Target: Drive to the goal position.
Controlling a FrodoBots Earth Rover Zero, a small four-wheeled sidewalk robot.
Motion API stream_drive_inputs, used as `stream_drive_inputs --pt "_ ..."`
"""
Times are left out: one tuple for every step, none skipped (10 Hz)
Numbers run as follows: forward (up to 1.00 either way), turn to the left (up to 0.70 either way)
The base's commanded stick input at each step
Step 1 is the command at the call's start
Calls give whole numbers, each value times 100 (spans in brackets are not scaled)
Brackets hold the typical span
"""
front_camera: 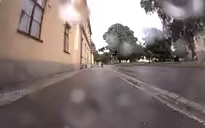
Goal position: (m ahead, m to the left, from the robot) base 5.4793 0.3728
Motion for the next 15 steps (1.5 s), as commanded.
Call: stream_drive_inputs --pt "85 0" --pt "85 0" --pt "85 0" --pt "85 0" --pt "85 0" --pt "85 0" --pt "85 0" --pt "85 0" --pt "85 0" --pt "85 0" --pt "85 0" --pt "85 0" --pt "85 0" --pt "85 0" --pt "85 0"
